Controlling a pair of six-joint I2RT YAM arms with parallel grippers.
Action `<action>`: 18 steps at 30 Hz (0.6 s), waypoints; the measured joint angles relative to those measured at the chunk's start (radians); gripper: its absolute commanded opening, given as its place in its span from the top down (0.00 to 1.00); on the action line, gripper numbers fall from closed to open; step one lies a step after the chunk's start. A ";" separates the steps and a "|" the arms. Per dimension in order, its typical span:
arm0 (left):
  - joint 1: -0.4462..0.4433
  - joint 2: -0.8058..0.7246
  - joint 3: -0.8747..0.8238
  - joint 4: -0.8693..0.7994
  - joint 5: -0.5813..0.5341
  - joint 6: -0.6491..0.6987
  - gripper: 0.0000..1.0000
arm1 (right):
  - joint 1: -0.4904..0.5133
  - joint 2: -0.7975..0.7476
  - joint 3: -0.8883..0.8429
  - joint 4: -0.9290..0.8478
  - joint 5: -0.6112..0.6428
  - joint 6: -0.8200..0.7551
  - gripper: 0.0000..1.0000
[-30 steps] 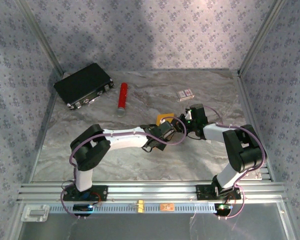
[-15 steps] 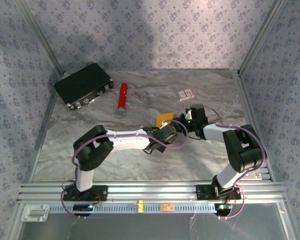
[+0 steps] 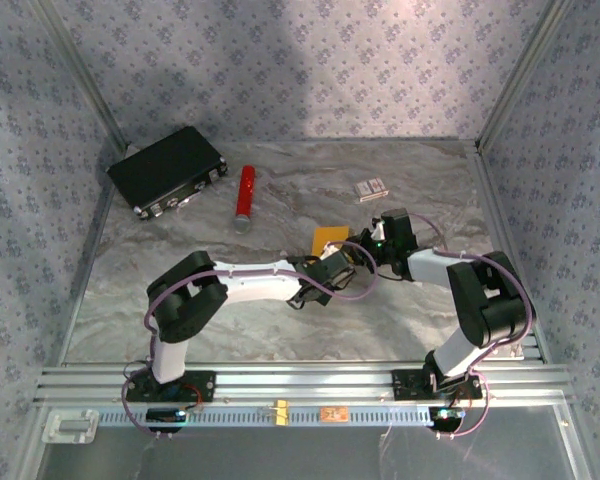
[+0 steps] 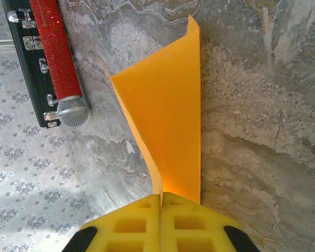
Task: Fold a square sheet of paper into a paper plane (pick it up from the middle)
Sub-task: Fold the wing for the fifth time at the center of the table.
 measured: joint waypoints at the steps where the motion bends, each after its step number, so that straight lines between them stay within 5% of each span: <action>1: -0.001 0.000 0.000 0.000 -0.002 0.000 0.83 | 0.000 0.000 0.000 0.000 0.000 0.000 0.96; 18: -0.001 0.005 0.000 -0.002 -0.022 0.007 0.82 | -0.001 -0.002 -0.002 0.000 0.000 0.000 0.96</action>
